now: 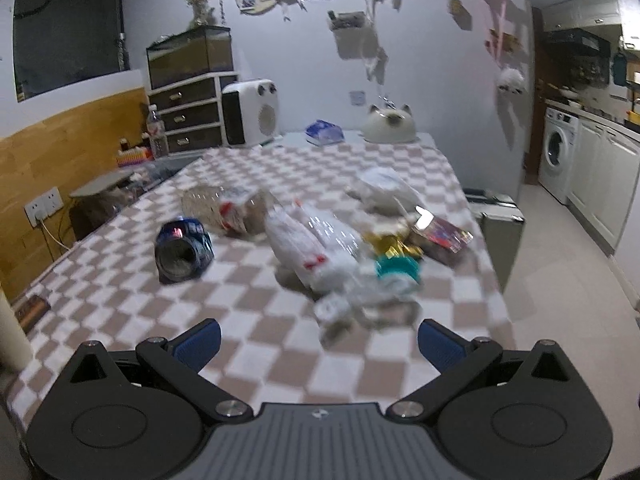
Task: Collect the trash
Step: 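Move both tools over the table toward the trash pile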
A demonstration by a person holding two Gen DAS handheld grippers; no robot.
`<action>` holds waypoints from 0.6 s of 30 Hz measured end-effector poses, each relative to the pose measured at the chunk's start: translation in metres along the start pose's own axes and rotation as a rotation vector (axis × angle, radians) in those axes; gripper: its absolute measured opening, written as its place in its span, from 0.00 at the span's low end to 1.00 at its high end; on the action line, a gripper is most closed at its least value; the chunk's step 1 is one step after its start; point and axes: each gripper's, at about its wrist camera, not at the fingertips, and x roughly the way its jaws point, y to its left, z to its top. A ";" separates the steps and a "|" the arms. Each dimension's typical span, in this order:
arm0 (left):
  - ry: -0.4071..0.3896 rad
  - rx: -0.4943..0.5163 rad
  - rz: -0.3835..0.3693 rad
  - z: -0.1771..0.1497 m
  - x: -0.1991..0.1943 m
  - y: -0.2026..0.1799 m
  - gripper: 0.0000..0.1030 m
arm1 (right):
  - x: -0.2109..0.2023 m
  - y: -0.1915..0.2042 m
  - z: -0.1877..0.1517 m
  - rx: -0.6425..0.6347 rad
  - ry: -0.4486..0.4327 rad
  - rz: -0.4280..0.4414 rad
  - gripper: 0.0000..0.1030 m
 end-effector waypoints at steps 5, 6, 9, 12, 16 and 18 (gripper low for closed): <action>-0.007 -0.027 0.009 0.025 0.039 0.005 1.00 | 0.015 0.016 0.017 -0.019 -0.041 0.053 1.00; -0.005 -0.035 0.014 0.030 0.049 0.005 1.00 | 0.018 0.019 0.020 -0.019 -0.049 0.059 1.00; -0.003 -0.055 0.030 0.038 0.077 0.000 1.00 | 0.025 0.024 0.029 -0.011 -0.085 0.076 1.00; 0.019 -0.100 0.041 0.042 0.108 -0.003 1.00 | 0.033 0.027 0.040 0.000 -0.115 0.100 1.00; 0.061 -0.168 0.059 0.041 0.144 -0.005 1.00 | 0.044 0.031 0.055 -0.004 -0.157 0.137 1.00; 0.072 -0.202 0.062 0.038 0.155 -0.005 1.00 | 0.053 0.032 0.061 -0.011 -0.190 0.169 1.00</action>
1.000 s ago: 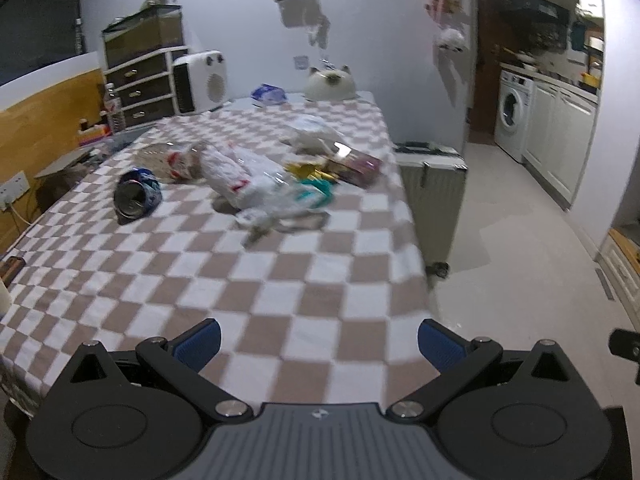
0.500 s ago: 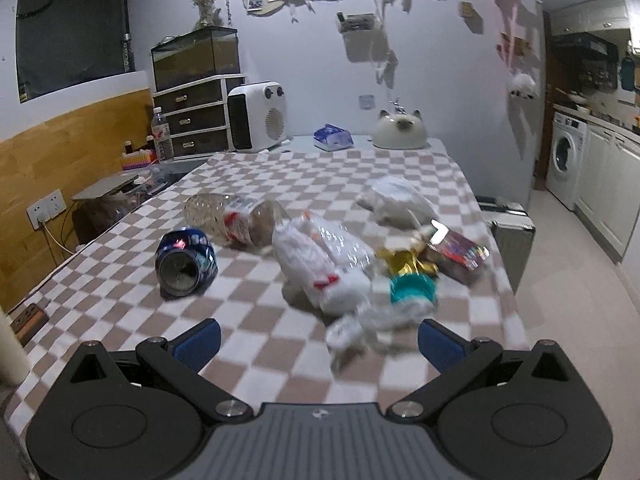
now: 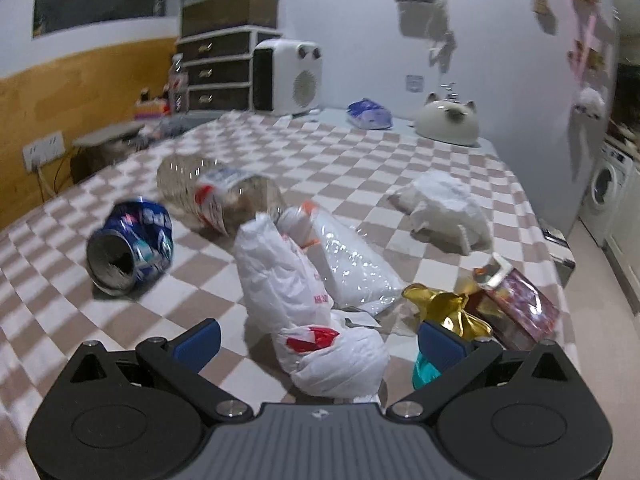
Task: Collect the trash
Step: 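Move both tools over the table toward the trash pile, then grasp the white plastic bag with left tool while right tool grasps teal cap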
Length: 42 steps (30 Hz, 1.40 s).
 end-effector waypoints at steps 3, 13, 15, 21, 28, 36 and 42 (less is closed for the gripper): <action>0.038 -0.002 -0.003 -0.005 0.013 0.000 1.00 | 0.013 0.002 0.006 0.004 -0.044 0.055 1.00; 0.037 -0.018 0.039 -0.024 0.023 0.005 1.00 | 0.064 0.028 0.020 -0.079 -0.061 0.056 1.00; 0.029 -0.037 0.023 -0.024 0.021 0.009 1.00 | 0.075 0.033 0.020 -0.090 -0.044 0.059 1.00; -0.024 -0.153 -0.043 -0.026 0.014 0.028 0.92 | 0.099 0.049 0.014 -0.136 0.005 0.064 0.97; -0.038 -0.142 -0.100 -0.024 0.011 0.027 0.63 | 0.121 0.069 0.006 -0.216 0.040 0.102 0.80; -0.004 -0.088 -0.190 -0.038 -0.014 0.052 0.62 | 0.134 0.089 0.002 -0.222 0.075 0.192 0.67; 0.034 0.105 -0.280 -0.058 -0.047 0.080 0.62 | 0.150 0.103 0.002 -0.226 0.093 0.251 0.66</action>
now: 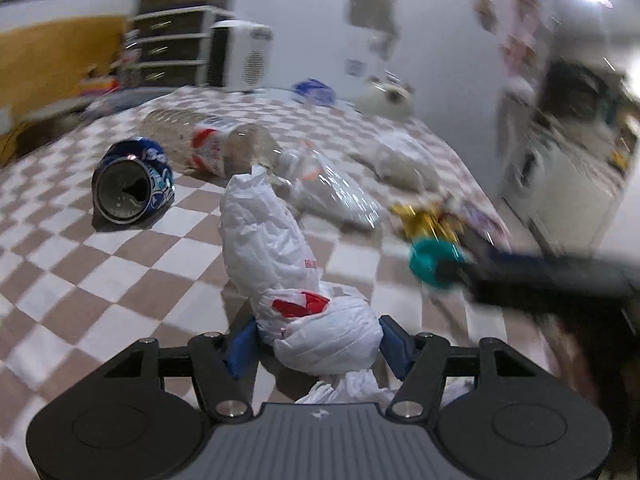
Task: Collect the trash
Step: 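Grasp the white plastic bag with left tool while right tool grasps teal cap, then carry the bag and teal cap in both tools over the wastebasket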
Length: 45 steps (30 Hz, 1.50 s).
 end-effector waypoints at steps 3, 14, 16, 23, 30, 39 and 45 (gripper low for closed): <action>0.009 0.077 -0.016 -0.011 -0.015 0.002 0.62 | 0.017 0.004 0.001 0.002 0.032 0.037 0.66; 0.023 -0.101 0.026 -0.012 -0.024 0.013 0.82 | 0.019 0.019 0.000 -0.034 0.047 0.037 0.48; 0.022 -0.181 0.040 -0.010 -0.024 0.016 0.83 | 0.010 0.023 -0.005 -0.037 0.038 0.068 0.48; 0.013 -0.293 0.121 -0.009 -0.021 0.004 0.82 | -0.016 0.028 -0.030 -0.010 0.024 0.058 0.48; -0.020 -0.205 0.227 -0.016 -0.020 -0.015 0.59 | -0.038 0.027 -0.047 0.011 0.009 -0.013 0.48; -0.051 -0.150 0.176 -0.026 -0.040 -0.024 0.56 | -0.062 0.022 -0.053 0.066 0.021 -0.009 0.48; -0.081 -0.106 0.152 -0.029 -0.061 -0.036 0.56 | -0.089 0.013 -0.055 0.097 -0.001 -0.039 0.48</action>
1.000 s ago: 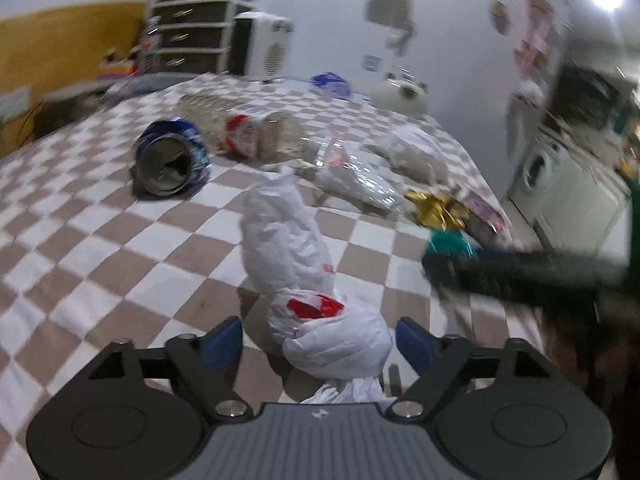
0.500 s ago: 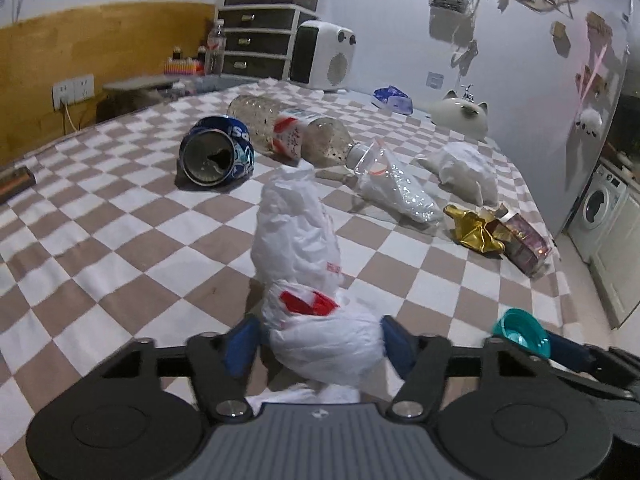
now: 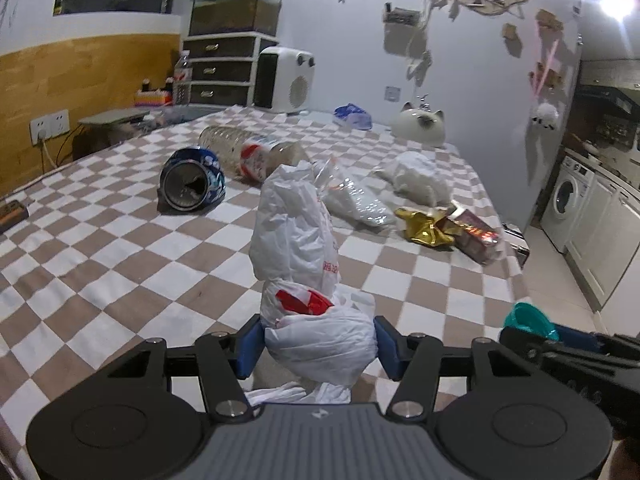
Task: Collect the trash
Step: 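Carry the bag and teal cap in both tools over the wastebasket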
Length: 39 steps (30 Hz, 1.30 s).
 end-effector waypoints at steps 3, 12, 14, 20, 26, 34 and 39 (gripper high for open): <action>-0.009 0.030 -0.010 -0.003 -0.012 -0.007 0.56 | -0.017 -0.008 -0.001 0.012 -0.019 -0.019 0.48; -0.048 0.080 -0.074 -0.013 -0.043 -0.040 0.56 | -0.072 -0.036 -0.014 0.048 -0.077 -0.103 0.48; -0.056 0.093 -0.097 -0.016 -0.048 -0.051 0.56 | -0.083 -0.044 -0.018 0.055 -0.085 -0.118 0.48; -0.050 0.139 -0.176 -0.028 -0.057 -0.088 0.56 | -0.115 -0.072 -0.033 0.084 -0.110 -0.180 0.48; -0.037 0.168 -0.267 -0.045 -0.058 -0.129 0.56 | -0.141 -0.105 -0.052 0.124 -0.115 -0.240 0.48; 0.036 0.238 -0.355 -0.073 -0.040 -0.192 0.56 | -0.158 -0.156 -0.084 0.193 -0.085 -0.308 0.48; 0.098 0.271 -0.390 -0.093 -0.018 -0.228 0.56 | -0.156 -0.185 -0.104 0.235 -0.055 -0.335 0.48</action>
